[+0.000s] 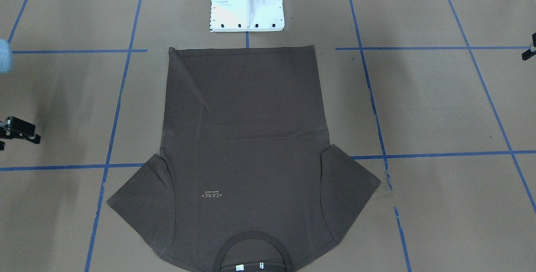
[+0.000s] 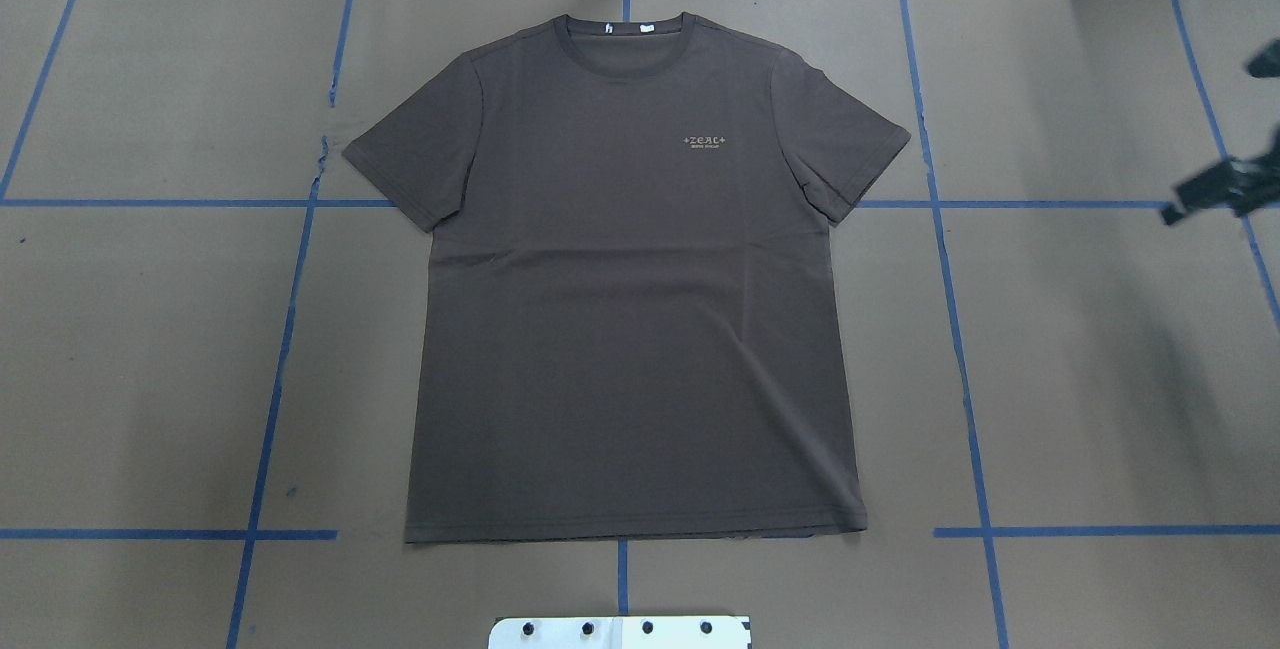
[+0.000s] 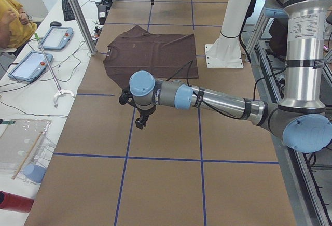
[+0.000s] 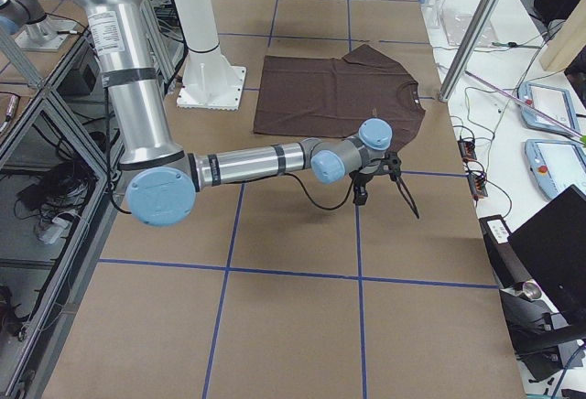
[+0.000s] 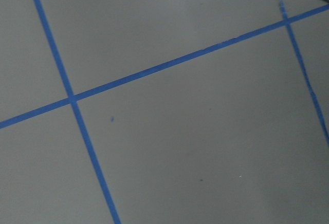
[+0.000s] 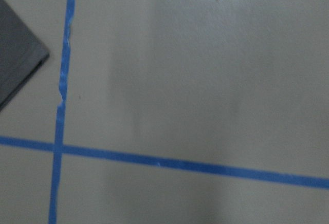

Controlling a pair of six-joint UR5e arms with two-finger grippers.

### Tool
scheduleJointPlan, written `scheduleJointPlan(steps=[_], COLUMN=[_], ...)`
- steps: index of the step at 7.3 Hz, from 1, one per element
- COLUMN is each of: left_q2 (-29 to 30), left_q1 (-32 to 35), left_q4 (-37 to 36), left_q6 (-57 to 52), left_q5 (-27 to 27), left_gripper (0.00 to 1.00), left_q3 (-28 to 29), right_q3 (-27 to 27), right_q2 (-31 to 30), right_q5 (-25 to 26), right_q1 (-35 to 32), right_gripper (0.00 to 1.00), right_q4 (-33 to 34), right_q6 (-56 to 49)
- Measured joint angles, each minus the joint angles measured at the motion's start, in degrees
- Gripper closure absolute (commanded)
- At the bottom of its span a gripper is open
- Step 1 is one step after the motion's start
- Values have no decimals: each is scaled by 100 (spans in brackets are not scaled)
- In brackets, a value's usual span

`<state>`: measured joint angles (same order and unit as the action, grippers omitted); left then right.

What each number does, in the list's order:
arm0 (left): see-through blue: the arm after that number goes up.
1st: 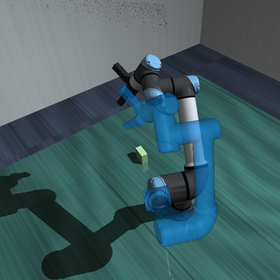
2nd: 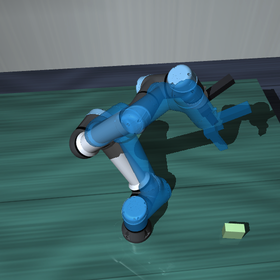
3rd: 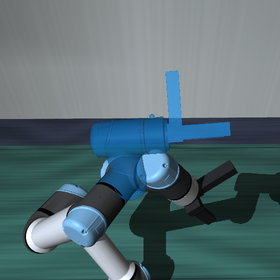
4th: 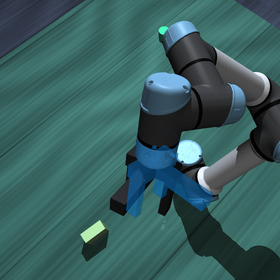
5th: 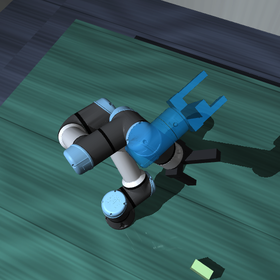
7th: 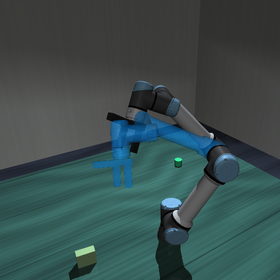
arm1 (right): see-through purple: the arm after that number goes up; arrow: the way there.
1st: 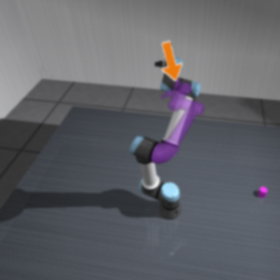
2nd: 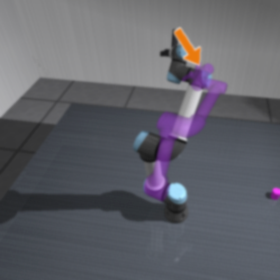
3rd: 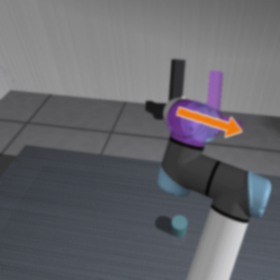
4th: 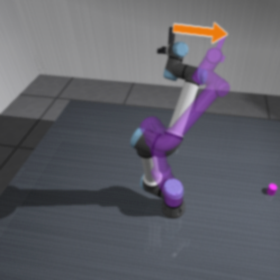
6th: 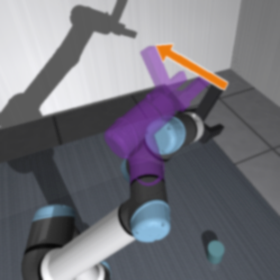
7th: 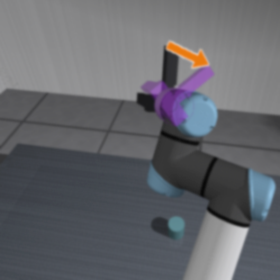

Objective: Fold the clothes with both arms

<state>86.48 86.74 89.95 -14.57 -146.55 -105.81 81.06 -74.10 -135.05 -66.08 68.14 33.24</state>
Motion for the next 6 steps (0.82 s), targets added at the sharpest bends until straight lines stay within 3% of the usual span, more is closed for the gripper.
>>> scheduleJointPlan(steps=[1, 3, 6], left_q2=[-122, -172, -167], left_q1=[-10, -30, -49], left_q4=[298, 571, 697], left_q6=[14, 22, 47], left_q5=[-10, 32, 75], left_gripper=[0, 0, 0], left_q3=[84, 329, 484], right_q3=[-533, -955, -1597], right_q2=[480, 1055, 1677], right_q5=[331, 1007, 1302], right_q1=[236, 696, 956], right_gripper=[13, 16, 21], right_q4=[-484, -843, -884], right_q6=[801, 2074, 2444])
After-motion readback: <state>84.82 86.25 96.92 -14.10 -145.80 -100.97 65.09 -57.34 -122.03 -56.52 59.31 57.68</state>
